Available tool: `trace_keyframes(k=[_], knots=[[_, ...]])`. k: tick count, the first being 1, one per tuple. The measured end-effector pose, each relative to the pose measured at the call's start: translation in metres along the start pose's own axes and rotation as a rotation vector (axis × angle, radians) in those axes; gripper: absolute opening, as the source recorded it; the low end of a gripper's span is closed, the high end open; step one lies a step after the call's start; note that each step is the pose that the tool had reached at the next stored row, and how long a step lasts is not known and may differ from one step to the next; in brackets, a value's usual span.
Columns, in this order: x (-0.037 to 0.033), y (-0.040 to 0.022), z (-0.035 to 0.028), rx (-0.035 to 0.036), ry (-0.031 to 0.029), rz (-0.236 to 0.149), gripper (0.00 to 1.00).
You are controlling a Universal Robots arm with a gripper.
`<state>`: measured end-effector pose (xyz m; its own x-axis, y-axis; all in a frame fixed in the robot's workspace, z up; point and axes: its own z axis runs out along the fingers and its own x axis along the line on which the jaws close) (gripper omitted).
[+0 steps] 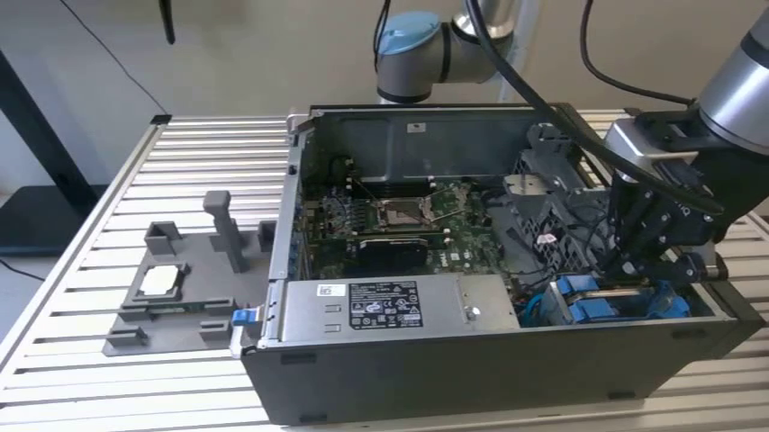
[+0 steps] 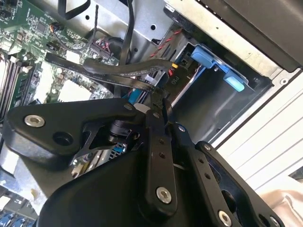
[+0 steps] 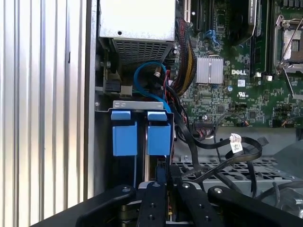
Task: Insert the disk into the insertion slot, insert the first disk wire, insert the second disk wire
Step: 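Insert the second disk wire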
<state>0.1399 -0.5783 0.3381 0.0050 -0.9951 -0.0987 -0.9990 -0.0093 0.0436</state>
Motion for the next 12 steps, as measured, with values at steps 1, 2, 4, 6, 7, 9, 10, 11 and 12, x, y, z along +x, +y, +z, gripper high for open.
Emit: trace_keyframes(k=[1,2,4,6,7,9,10,11,12], knots=[[0.0,0.0,0.0,0.0,0.0001,0.0,0.15],[0.0,0.0,0.0001,0.0,-0.0001,0.0,0.15],[0.0,0.0,0.0004,0.0,-0.0005,0.0,0.15],[0.0001,0.0,0.0004,0.0001,-0.0005,0.0,0.15],[0.0,0.0,0.0005,0.0001,-0.0006,0.0,0.15],[0.0001,-0.0001,0.0008,0.0001,-0.0012,0.0,0.17],[0.0001,0.0,0.0008,0.0001,-0.001,0.0,0.17],[0.0,0.0,-0.0007,0.0,-0.0005,0.0,0.24],[-0.0004,0.0001,-0.0036,0.0,-0.0007,0.0,0.24]])
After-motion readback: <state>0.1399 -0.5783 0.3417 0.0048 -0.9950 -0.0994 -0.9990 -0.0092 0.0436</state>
